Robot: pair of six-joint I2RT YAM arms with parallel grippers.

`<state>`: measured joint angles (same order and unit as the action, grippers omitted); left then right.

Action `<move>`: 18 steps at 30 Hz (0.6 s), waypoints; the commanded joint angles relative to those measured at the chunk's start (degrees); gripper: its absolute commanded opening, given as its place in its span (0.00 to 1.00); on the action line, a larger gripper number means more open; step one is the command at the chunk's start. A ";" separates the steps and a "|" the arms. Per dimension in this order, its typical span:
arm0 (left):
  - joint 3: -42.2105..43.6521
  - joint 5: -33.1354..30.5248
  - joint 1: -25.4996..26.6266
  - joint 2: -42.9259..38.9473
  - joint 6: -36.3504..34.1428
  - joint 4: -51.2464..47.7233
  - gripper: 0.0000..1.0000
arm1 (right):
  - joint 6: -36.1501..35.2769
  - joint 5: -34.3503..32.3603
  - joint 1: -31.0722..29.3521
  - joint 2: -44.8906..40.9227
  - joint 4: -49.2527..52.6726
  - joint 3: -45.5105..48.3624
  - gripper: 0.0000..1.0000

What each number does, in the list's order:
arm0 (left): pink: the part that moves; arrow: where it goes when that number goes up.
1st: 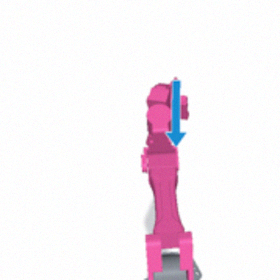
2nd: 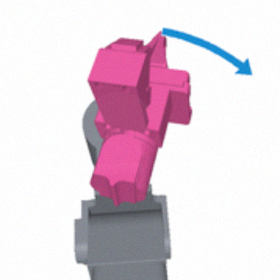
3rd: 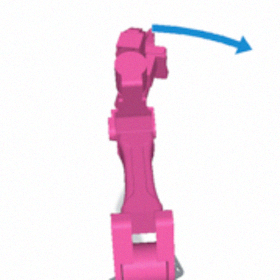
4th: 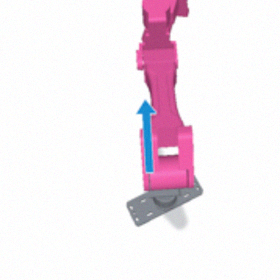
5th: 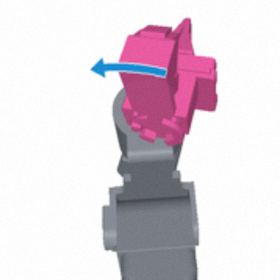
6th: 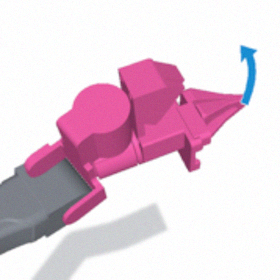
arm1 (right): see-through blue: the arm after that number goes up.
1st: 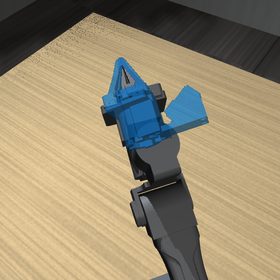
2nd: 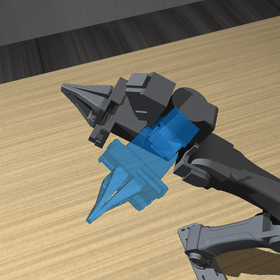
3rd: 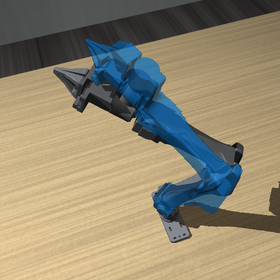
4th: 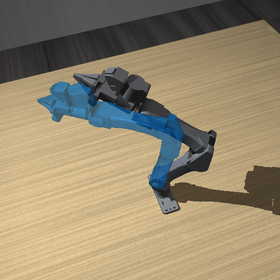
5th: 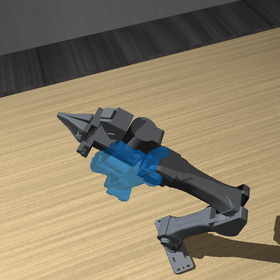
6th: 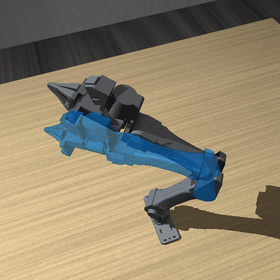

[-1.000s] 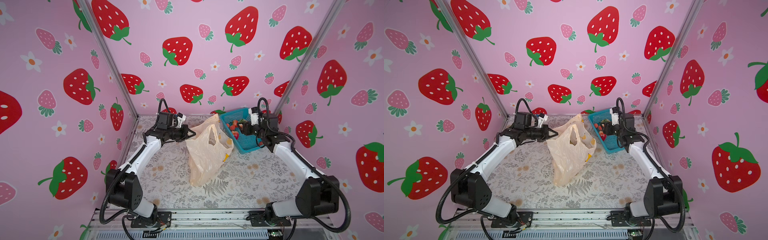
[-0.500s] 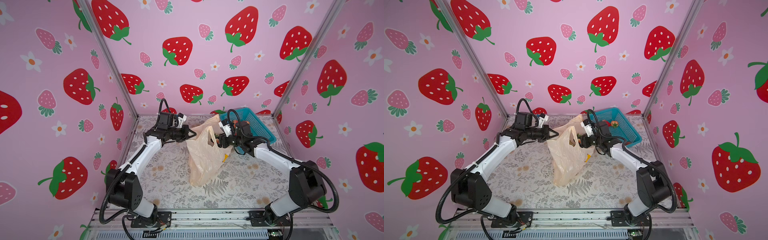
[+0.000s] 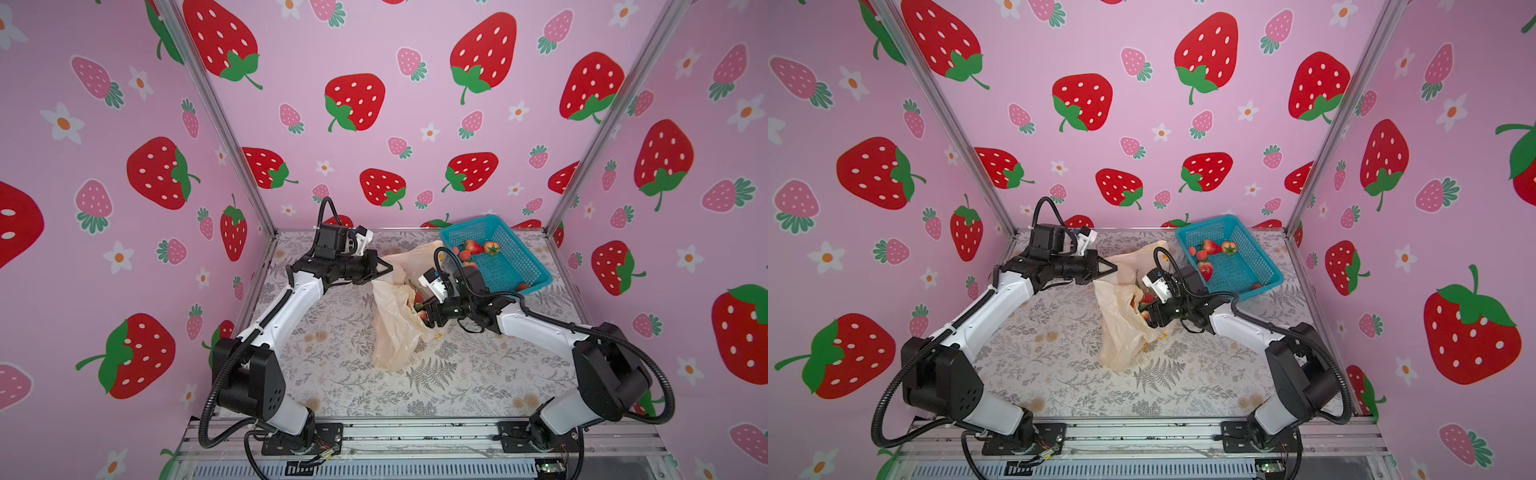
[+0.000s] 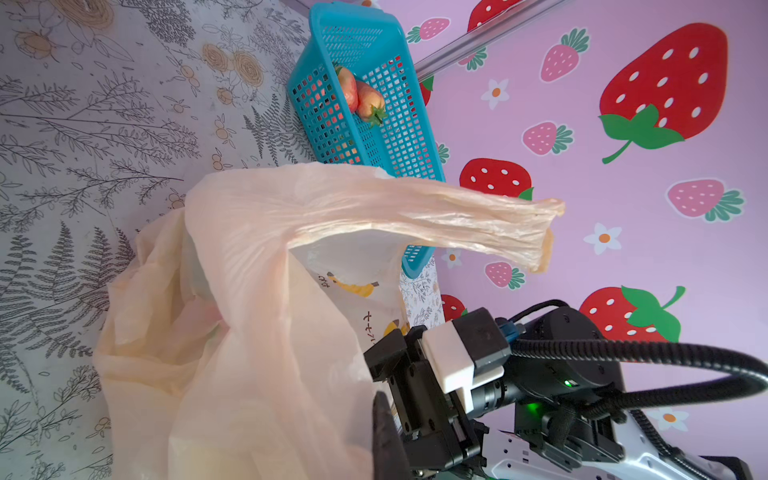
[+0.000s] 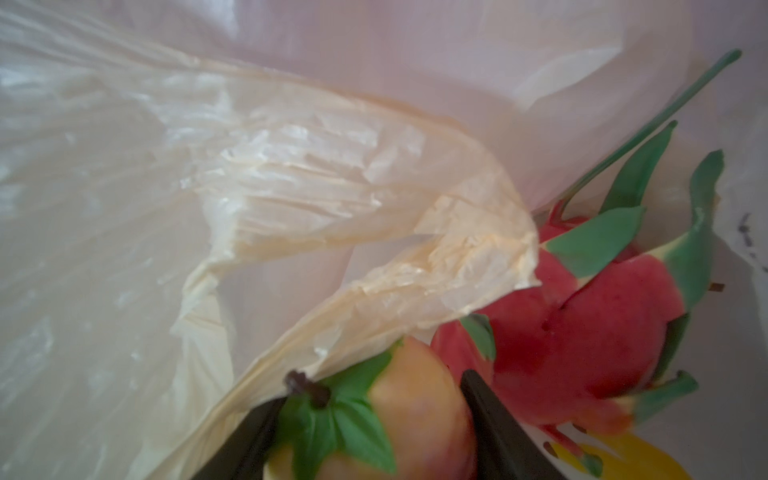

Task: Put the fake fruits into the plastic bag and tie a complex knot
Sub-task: 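Carry the peach with the right gripper into the bag mouth, then release the peach inside the bag and lift the right gripper out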

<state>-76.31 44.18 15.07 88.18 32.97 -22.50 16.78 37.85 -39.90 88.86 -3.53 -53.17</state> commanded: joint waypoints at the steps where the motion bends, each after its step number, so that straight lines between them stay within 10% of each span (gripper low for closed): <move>1: 0.63 1.34 0.18 -0.47 -0.43 0.67 0.00 | -0.16 -3.77 0.31 0.96 0.75 -0.96 0.48; 18: 0.38 1.34 0.20 -0.49 -0.63 0.19 0.00 | 1.73 -7.26 3.84 1.34 -0.63 -3.87 0.81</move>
<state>-76.31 44.18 15.07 88.18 32.95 -22.52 18.83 30.79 -36.88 91.61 -3.88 -55.83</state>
